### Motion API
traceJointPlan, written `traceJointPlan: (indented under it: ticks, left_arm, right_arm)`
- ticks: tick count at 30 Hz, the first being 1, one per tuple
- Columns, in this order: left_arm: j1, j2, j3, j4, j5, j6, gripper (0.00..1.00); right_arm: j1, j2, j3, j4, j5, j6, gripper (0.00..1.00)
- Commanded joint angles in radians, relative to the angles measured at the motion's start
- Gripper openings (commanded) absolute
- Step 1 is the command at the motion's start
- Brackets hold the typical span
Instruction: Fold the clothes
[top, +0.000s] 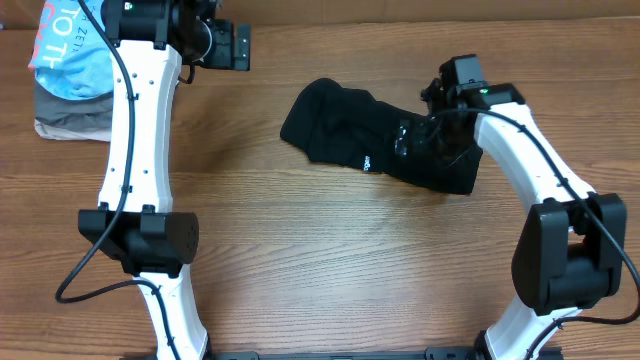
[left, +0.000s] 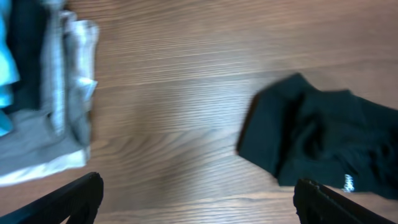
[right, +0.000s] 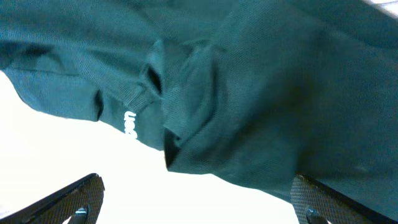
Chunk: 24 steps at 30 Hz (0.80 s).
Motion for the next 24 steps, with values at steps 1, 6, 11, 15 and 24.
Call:
traceJointPlan:
  ticks: [1,6,11,15,24]
  left_arm:
    - [0.003,0.078,-0.012,0.004,0.161,0.106,1.00]
    - [-0.008,0.216,-0.012,0.031,0.285,0.243,1.00]
    - [-0.026,0.332,-0.012,0.080,0.329,0.345,1.00]
    - [-0.047,0.402,-0.012,0.124,0.374,0.395,1.00]
    - [-0.114,0.498,-0.012,0.196,0.380,0.399,1.00]
  right_arm:
    - [-0.048,-0.008,0.078,-0.021,0.006,0.004,1.00]
    - [-0.110,-0.010,0.104,-0.090,0.006,-0.018,1.00]
    - [-0.150,-0.010,0.104,-0.116,0.007,-0.031,1.00]
    - [-0.159,-0.010,0.104,-0.118,0.007,-0.031,1.00]
    - [-0.159,-0.010,0.104,-0.118,0.007,-0.030,0.98]
